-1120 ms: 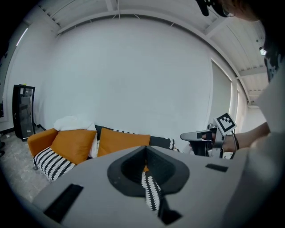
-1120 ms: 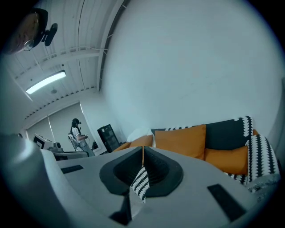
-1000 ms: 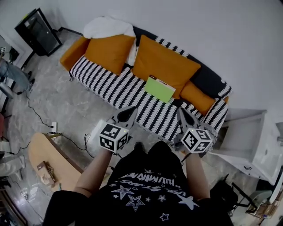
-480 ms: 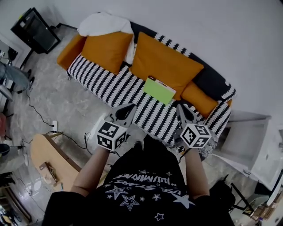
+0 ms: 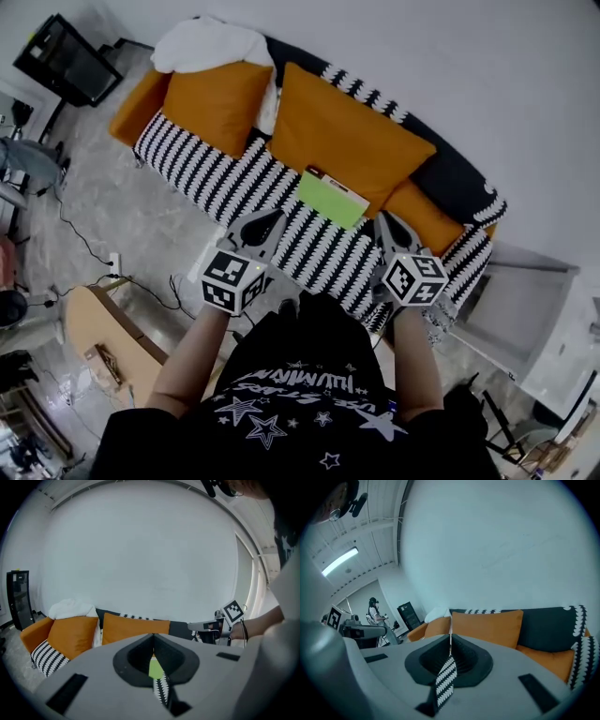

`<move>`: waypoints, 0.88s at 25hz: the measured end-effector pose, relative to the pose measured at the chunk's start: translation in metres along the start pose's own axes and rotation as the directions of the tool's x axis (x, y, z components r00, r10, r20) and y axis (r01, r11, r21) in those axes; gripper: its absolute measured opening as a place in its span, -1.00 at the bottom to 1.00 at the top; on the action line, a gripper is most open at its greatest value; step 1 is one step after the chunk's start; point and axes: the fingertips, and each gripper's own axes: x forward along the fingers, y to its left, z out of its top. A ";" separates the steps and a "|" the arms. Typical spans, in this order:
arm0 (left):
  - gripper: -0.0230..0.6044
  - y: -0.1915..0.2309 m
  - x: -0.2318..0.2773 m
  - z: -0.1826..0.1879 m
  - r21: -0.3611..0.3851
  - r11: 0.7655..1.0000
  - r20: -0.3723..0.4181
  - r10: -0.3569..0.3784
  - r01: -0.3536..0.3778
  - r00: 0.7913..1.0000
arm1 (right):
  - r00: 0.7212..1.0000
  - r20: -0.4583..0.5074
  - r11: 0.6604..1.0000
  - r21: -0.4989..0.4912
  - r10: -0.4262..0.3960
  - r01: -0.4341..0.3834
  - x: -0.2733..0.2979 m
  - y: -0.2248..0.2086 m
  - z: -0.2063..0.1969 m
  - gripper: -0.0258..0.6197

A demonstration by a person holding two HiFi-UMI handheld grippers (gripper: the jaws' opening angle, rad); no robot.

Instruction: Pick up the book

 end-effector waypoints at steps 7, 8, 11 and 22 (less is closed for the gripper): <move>-0.91 0.015 0.036 -0.005 -0.014 1.000 -0.061 0.024 -0.025 0.998 | 0.999 -0.038 1.000 0.018 0.009 -0.008 0.030 -0.033 0.001 -0.83; -0.91 0.016 0.042 -0.006 -0.014 0.999 -0.068 0.028 -0.029 0.997 | 0.999 -0.044 1.000 0.022 0.007 -0.006 0.033 -0.040 0.000 -0.83; -0.91 0.014 0.059 -0.012 -0.003 0.999 -0.094 0.032 -0.033 0.995 | 0.997 -0.079 1.000 0.024 0.004 -0.002 0.038 -0.060 -0.010 -0.83; -0.91 0.015 0.112 -0.036 -0.030 0.999 -0.165 0.039 -0.044 0.986 | 0.979 -0.191 0.998 0.017 0.065 -0.063 0.055 -0.103 -0.047 -0.83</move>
